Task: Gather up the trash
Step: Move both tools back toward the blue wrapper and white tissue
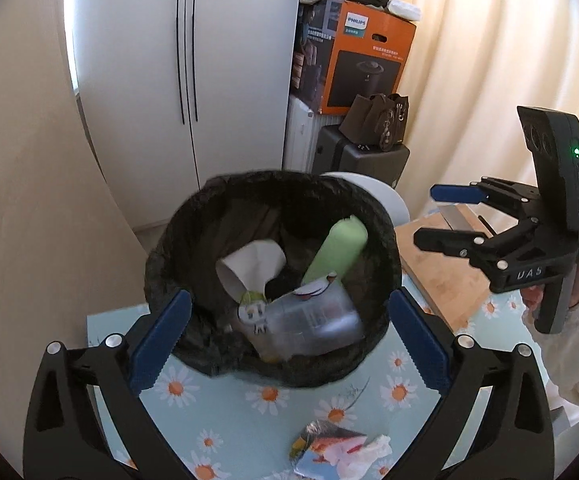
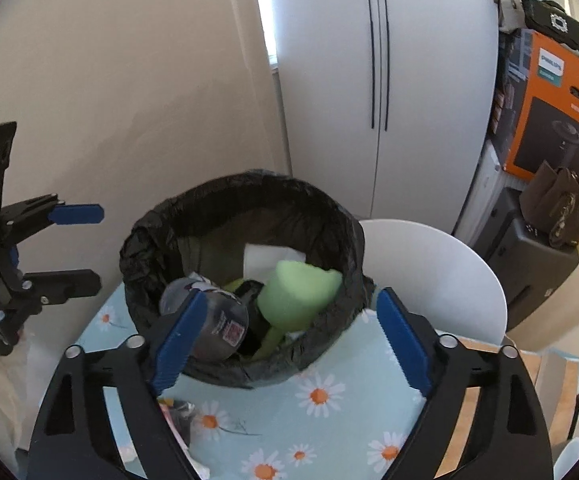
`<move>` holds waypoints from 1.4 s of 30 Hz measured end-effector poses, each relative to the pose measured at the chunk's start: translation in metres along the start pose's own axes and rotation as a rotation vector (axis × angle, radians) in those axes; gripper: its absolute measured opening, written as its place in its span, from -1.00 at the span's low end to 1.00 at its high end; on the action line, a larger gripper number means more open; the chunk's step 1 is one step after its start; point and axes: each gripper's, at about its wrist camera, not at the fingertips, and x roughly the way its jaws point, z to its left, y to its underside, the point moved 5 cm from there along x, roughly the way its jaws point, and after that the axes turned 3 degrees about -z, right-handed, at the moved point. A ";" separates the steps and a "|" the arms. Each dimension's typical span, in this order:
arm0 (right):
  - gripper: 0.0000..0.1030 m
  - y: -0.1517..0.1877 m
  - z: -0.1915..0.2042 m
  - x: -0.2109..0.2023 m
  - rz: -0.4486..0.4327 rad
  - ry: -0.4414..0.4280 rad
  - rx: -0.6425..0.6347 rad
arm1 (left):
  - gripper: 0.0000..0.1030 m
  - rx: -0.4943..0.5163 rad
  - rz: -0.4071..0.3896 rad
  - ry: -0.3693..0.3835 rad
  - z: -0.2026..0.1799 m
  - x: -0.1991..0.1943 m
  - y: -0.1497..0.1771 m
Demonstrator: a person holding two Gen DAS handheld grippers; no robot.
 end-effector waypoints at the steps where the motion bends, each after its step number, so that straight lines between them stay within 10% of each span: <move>1: 0.64 0.001 -0.001 0.001 0.006 0.003 0.001 | 0.88 -0.003 0.005 -0.004 0.001 0.000 0.004; 21: 0.68 0.081 0.042 -0.013 0.112 -0.052 -0.025 | 0.88 -0.108 0.123 -0.050 -0.009 -0.027 0.113; 42: 0.68 0.177 0.103 0.076 0.394 -0.160 -0.072 | 0.88 -0.215 0.133 -0.066 -0.015 -0.031 0.212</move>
